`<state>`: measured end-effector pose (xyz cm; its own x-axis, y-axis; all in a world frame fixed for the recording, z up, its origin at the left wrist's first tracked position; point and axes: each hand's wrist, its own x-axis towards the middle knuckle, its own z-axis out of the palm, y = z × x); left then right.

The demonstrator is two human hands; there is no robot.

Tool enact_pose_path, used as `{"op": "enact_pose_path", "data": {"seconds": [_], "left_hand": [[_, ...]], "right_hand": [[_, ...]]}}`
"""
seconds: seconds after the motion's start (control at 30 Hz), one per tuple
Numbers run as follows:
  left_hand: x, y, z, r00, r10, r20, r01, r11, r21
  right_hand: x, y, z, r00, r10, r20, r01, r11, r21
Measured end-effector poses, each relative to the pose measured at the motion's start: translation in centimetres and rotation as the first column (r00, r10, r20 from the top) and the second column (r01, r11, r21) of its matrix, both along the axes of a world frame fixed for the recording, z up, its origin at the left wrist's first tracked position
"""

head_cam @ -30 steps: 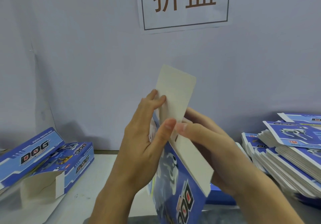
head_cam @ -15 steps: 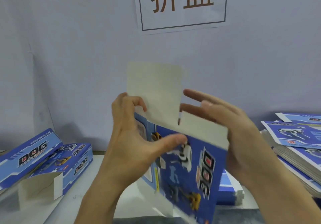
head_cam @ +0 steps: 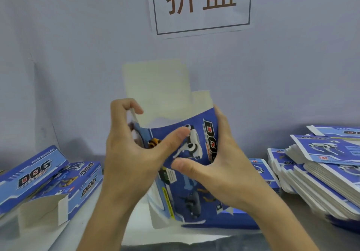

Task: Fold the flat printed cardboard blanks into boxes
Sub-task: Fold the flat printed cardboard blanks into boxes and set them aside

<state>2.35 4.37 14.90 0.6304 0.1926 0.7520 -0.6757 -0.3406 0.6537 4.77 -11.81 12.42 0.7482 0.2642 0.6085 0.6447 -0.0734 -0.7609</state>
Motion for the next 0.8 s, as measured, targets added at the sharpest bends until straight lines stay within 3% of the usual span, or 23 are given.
{"op": "enact_pose_path", "data": {"seconds": [0.17,0.33,0.47,0.6,0.8], "left_hand": [[0.2,-1.6,-0.6,0.989,-0.11,0.096,0.11,0.994,0.009],[1.1,-0.3,-0.7,0.989,-0.146,0.001,0.144,0.969,-0.202],[1.8,-0.8,-1.1,0.973,-0.198,-0.121,0.183,0.975,-0.123],[1.8,-1.7,-1.7,0.957,-0.271,-0.106,0.257,0.958,-0.126],[1.7,-1.9,-1.6,0.98,-0.194,-0.048,0.186,0.974,-0.133]], "right_hand": [[0.5,0.0,-0.4,0.999,-0.023,0.027,0.02,0.994,0.105],[1.1,-2.3,-0.1,0.981,-0.194,0.006,0.18,0.92,0.348],[1.2,-2.4,-0.1,0.991,-0.133,-0.032,0.136,0.945,0.298],[1.0,-1.0,-0.6,1.0,-0.002,-0.01,0.003,0.987,0.159],[1.0,-0.9,-0.7,0.982,0.126,-0.141,-0.092,0.97,0.224]]}}
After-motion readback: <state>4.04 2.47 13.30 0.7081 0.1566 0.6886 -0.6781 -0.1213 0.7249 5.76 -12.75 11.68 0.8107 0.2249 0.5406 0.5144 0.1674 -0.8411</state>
